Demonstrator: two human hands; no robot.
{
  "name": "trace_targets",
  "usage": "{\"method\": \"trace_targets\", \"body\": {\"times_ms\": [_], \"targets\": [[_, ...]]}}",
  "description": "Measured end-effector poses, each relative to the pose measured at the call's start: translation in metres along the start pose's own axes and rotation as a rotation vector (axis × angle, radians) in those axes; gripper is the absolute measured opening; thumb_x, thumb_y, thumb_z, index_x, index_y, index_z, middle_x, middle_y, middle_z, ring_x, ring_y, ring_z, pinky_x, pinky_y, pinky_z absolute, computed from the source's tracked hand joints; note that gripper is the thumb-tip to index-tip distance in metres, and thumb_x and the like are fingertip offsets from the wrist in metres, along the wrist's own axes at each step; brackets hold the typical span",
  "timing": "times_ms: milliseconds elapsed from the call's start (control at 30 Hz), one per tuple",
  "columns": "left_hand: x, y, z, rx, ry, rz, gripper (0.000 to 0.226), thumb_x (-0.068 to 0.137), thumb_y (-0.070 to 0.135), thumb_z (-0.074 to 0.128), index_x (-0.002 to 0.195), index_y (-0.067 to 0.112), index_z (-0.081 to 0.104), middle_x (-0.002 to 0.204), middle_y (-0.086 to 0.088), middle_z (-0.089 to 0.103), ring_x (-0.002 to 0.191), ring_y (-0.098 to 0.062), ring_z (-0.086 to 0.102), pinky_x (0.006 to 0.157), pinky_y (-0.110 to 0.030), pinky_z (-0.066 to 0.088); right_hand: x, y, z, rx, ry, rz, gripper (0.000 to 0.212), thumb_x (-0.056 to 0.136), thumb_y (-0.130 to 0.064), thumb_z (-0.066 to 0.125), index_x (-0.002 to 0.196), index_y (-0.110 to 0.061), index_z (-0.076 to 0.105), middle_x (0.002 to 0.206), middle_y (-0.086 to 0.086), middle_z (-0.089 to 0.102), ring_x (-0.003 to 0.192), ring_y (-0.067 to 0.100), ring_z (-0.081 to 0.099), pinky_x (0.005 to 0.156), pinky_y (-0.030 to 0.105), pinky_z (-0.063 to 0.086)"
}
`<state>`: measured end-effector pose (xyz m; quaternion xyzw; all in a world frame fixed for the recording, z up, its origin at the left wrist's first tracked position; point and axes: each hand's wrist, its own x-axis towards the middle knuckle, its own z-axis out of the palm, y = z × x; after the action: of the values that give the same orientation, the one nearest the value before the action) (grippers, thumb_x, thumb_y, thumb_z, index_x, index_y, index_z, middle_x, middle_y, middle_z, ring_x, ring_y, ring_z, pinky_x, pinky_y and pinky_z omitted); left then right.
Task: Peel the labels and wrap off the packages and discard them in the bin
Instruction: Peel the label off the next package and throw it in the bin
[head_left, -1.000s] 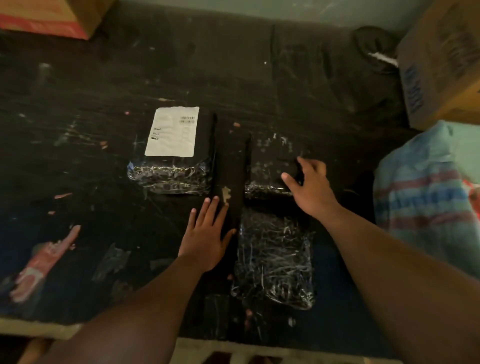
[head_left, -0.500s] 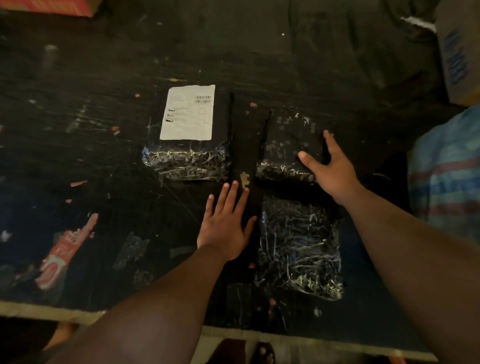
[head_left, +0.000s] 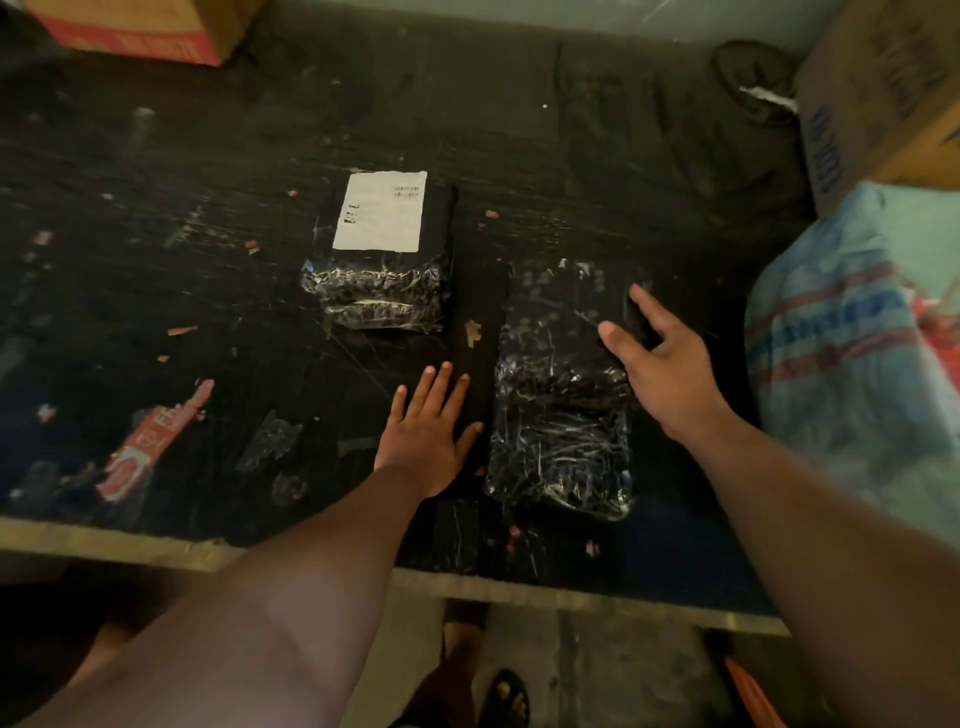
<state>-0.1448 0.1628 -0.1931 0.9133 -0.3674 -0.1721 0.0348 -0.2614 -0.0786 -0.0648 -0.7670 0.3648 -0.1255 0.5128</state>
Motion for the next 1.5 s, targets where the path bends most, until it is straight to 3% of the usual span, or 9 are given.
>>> {"method": "trace_targets", "body": {"times_ms": [133,233,367,567,767,933,1200,1333,1500], "targets": [[-0.031,0.003,0.01,-0.007,0.019,-0.018,0.071,0.105,0.061,0.016,0.162,0.029,-0.008,0.169,0.004,-0.021,0.155,-0.017,-0.02,0.126,-0.045,-0.006,-0.048,0.018,-0.001,0.052,0.019,0.002,0.069,0.086,-0.043,0.071,0.147,-0.037,0.041,0.138,-0.013,0.05,0.119,-0.003,0.047,0.09,0.013,0.045],[-0.049,0.004,0.019,-0.001,0.036,-0.041,0.071,0.104,0.063,0.013,0.162,0.03,-0.008,0.168,0.005,-0.021,0.155,-0.016,-0.02,0.127,-0.046,-0.004,-0.07,0.034,-0.002,0.056,0.019,0.028,0.074,0.075,-0.061,0.072,0.141,-0.052,0.039,0.133,-0.008,0.055,0.114,0.006,0.059,0.097,0.033,0.052],[-0.054,0.007,0.024,-0.016,0.053,-0.067,0.07,0.103,0.063,0.013,0.162,0.031,-0.008,0.168,0.007,-0.021,0.154,-0.015,-0.021,0.127,-0.046,-0.005,-0.083,0.047,0.001,0.067,0.02,0.016,0.069,0.081,-0.053,0.072,0.142,-0.05,0.039,0.131,-0.006,0.055,0.111,0.003,0.059,0.098,0.033,0.052],[-0.051,0.004,0.027,-0.019,0.064,-0.064,0.071,0.103,0.064,0.013,0.162,0.032,-0.009,0.167,0.008,-0.022,0.154,-0.014,-0.022,0.126,-0.046,-0.007,-0.089,0.057,0.001,0.02,-0.042,0.041,0.07,0.078,-0.069,0.062,0.139,-0.062,0.029,0.141,-0.01,0.047,0.123,0.01,0.053,0.101,0.044,0.05],[-0.051,0.005,0.025,-0.022,0.057,-0.063,0.07,0.103,0.064,0.013,0.161,0.033,-0.01,0.167,0.008,-0.024,0.153,-0.014,-0.023,0.126,-0.045,-0.008,-0.082,0.051,0.0,-0.167,-0.072,0.049,0.07,0.089,-0.06,0.056,0.15,-0.049,0.023,0.151,-0.001,0.034,0.134,0.02,0.042,0.105,0.036,0.041],[-0.05,0.006,0.007,-0.044,-0.07,-0.062,0.072,0.105,0.062,0.02,0.162,0.031,-0.011,0.167,0.005,-0.025,0.154,-0.017,-0.022,0.126,-0.046,-0.006,-0.084,0.032,-0.009,-0.442,-0.071,-0.012,0.071,0.09,-0.058,0.055,0.152,-0.037,0.027,0.16,-0.005,0.006,0.147,0.027,0.013,0.117,0.045,0.024],[-0.043,-0.007,-0.048,-0.161,-0.31,-0.011,0.068,0.105,0.051,0.045,0.163,0.024,0.023,0.172,0.0,0.007,0.157,-0.027,0.01,0.125,-0.048,0.02,-0.06,-0.023,-0.006,-0.82,-0.055,-0.141,0.058,0.095,-0.058,0.044,0.146,-0.03,0.04,0.153,0.001,0.033,0.141,0.025,0.03,0.111,0.05,0.032],[-0.024,-0.035,-0.091,-0.196,-0.134,0.04,0.053,0.103,0.05,0.05,0.15,0.026,0.049,0.154,-0.001,0.047,0.138,-0.022,0.047,0.114,-0.043,0.04,-0.025,-0.074,0.023,-0.813,-0.173,-0.231,0.047,0.096,-0.053,0.047,0.137,-0.03,0.052,0.143,-0.002,0.047,0.134,0.021,0.041,0.11,0.05,0.037],[0.012,-0.083,-0.164,-0.169,0.261,0.089,0.047,0.099,0.046,0.057,0.141,0.024,0.056,0.142,-0.002,0.051,0.125,-0.024,0.055,0.105,-0.043,0.046,0.033,-0.133,0.088,-0.769,-0.235,-0.33,0.047,0.094,-0.053,0.05,0.133,-0.027,0.057,0.137,0.003,0.055,0.127,0.023,0.049,0.106,0.048,0.042]]}}
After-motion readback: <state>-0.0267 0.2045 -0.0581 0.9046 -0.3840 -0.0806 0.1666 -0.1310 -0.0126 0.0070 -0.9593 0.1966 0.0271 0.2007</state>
